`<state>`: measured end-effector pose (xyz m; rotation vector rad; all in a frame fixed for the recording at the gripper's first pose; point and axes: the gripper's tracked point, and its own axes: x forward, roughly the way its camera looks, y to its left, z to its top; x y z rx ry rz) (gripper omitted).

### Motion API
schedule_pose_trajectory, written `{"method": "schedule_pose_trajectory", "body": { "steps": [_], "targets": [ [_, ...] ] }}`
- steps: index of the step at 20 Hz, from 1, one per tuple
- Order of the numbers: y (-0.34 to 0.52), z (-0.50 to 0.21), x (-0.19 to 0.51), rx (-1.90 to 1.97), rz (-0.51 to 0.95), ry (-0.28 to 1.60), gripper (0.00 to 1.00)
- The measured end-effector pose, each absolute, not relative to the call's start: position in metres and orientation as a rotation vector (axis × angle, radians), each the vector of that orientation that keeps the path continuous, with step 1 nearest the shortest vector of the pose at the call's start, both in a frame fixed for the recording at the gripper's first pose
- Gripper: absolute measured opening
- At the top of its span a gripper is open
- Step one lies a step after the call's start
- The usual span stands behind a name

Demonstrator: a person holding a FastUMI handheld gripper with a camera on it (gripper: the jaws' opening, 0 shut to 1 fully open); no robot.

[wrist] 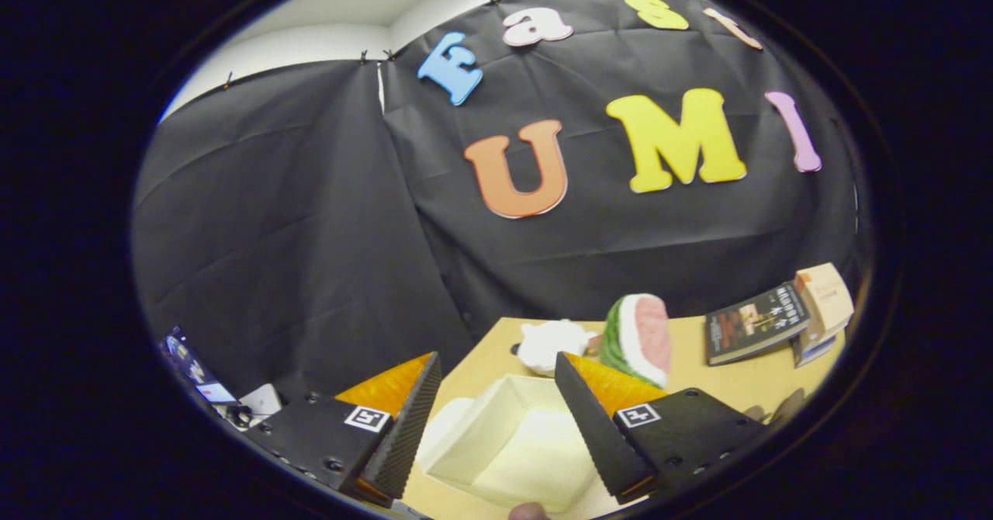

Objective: Open the storage box then place both shoes into the box .Put the left shoe in first, then the right shoe, with the right side of both shoes facing outward in a uniform manner.

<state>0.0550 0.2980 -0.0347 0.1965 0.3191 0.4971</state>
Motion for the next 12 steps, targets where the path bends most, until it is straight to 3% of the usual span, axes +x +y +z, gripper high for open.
{"method": "schedule_pose_trajectory", "body": {
  "steps": [2, 12],
  "targets": [
    [0.244, -0.035, 0.059, 0.18, 0.415, 0.29, 0.96],
    [0.038, -0.094, 0.035, 0.066, 0.213, 0.367, 0.96]
  ]
}}
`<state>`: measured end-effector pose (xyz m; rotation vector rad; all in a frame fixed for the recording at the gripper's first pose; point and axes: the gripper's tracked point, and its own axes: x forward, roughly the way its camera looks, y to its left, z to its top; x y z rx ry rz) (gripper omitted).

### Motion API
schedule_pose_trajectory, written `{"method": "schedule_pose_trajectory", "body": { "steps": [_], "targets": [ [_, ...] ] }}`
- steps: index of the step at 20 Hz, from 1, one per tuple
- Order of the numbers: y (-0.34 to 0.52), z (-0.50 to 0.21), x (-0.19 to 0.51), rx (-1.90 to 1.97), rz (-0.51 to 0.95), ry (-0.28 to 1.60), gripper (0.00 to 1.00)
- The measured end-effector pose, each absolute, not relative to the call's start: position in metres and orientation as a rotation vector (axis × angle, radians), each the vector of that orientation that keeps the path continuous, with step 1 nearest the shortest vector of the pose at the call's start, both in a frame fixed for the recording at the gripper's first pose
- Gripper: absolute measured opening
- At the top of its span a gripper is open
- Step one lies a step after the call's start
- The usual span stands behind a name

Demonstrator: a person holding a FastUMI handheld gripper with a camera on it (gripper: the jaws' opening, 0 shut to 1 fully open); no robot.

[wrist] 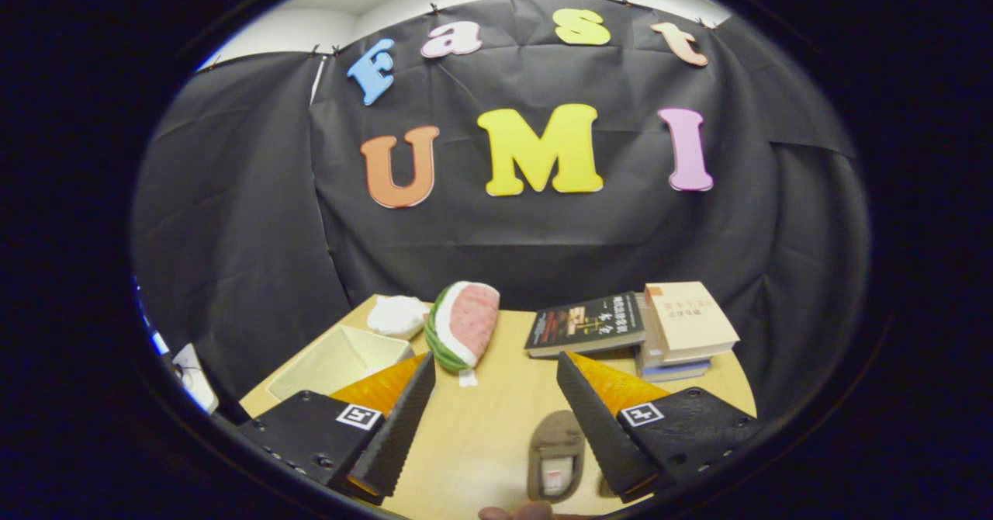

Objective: Open the storage box then place both shoes into the box .Put the left shoe in first, then the right shoe, with the right side of both shoes facing outward in a uniform manner.

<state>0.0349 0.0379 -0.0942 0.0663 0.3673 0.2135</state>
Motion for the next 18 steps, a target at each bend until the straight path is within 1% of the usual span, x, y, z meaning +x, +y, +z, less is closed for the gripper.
{"method": "schedule_pose_trajectory", "body": {
  "steps": [5, 9, 13, 18],
  "targets": [
    [-0.015, -0.124, 0.029, 0.043, 0.177, 0.427, 0.96],
    [-0.034, -0.16, 0.022, -0.004, 0.191, 0.482, 0.96],
    [-0.034, -0.22, 0.008, -0.048, 0.238, 0.62, 0.96],
    [-0.02, -0.288, 0.007, -0.114, 0.292, 0.795, 0.96]
  ]
}}
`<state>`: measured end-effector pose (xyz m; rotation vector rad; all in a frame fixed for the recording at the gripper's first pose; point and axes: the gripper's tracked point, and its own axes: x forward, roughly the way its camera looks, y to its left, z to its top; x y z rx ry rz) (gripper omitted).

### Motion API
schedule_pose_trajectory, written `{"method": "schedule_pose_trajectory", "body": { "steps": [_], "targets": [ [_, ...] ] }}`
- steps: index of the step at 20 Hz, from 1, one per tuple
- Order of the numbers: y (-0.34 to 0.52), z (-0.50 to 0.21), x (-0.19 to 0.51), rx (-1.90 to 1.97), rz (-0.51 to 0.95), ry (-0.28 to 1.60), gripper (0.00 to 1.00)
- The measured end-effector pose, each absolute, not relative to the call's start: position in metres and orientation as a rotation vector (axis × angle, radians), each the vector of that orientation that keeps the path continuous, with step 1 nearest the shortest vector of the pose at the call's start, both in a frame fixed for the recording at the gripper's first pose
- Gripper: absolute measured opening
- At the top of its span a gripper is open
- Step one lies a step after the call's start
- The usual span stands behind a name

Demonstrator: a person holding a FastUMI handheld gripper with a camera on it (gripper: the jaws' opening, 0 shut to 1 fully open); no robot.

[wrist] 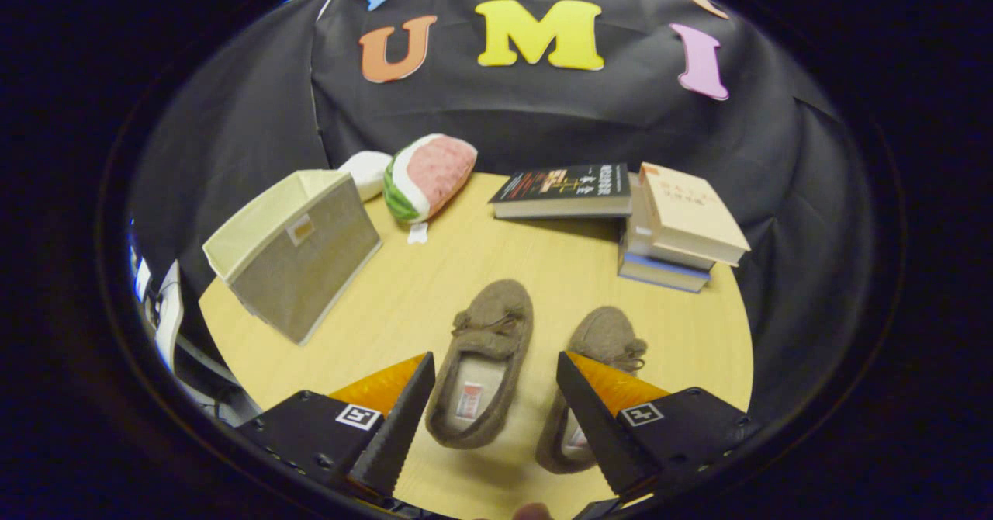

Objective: Open the storage box then place both shoes into the box .Put the left shoe in first, then the right shoe, with the right side of both shoes facing outward in a uniform manner.

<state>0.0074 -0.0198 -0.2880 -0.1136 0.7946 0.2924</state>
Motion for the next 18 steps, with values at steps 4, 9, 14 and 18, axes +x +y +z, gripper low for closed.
{"method": "schedule_pose_trajectory", "body": {
  "steps": [4, 9, 14, 18],
  "targets": [
    [-0.019, -0.313, 0.001, -0.07, 0.276, 0.93, 0.87],
    [-0.017, -0.34, 0.003, -0.008, 0.26, 1.053, 0.74],
    [-0.014, -0.351, 0.002, 0.098, 0.242, 1.132, 0.34],
    [-0.02, -0.347, 0.005, 0.196, 0.173, 1.147, 0.0]
  ]
}}
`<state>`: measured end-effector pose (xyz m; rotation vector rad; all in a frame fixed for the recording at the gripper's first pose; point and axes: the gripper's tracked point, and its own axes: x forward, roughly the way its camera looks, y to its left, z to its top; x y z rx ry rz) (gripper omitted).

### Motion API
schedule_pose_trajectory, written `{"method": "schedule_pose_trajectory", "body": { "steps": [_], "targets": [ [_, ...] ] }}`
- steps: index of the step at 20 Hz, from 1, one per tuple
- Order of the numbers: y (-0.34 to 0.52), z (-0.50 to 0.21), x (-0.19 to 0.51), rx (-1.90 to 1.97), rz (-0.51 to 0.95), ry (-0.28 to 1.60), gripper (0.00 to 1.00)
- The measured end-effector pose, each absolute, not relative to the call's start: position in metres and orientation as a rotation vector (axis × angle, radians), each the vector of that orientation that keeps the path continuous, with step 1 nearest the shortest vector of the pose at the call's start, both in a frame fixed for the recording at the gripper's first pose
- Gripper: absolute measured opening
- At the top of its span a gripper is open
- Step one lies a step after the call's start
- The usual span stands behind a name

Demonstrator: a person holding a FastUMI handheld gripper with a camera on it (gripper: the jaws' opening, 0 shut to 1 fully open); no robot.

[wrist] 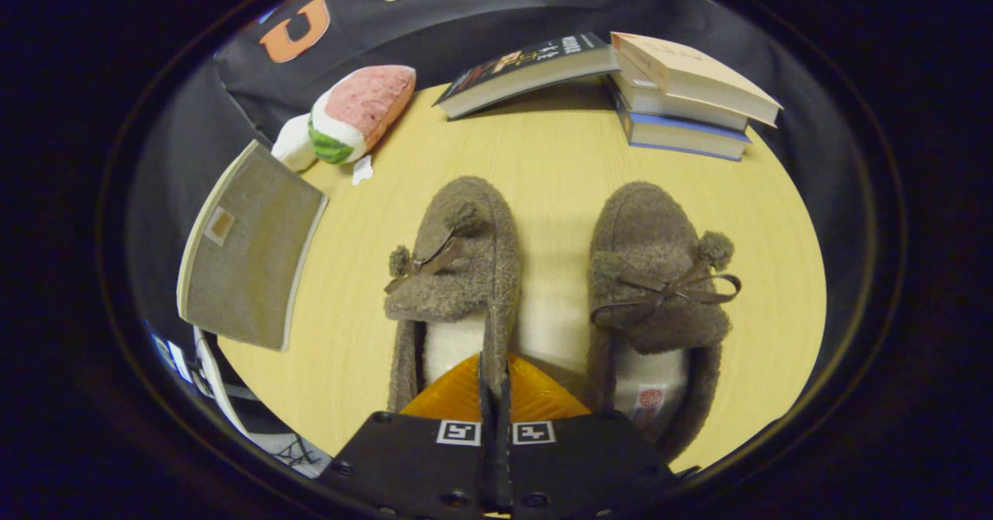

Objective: Open the storage box then place both shoes into the box .Put the left shoe in first, then the right shoe, with the right side of both shoes facing outward in a uniform manner.

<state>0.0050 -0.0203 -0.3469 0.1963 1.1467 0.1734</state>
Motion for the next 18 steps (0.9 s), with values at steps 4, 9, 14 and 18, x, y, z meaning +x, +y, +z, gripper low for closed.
{"method": "schedule_pose_trajectory", "body": {
  "steps": [4, 9, 14, 18],
  "targets": [
    [-0.011, -0.335, 0.005, 0.285, 0.142, 1.139, 0.0],
    [0.024, -0.288, 0.005, 0.421, 0.14, 1.096, 0.0],
    [0.081, -0.224, 0.015, 0.543, 0.176, 1.043, 0.0],
    [0.134, -0.16, 0.03, 0.557, 0.218, 0.954, 0.0]
  ]
}}
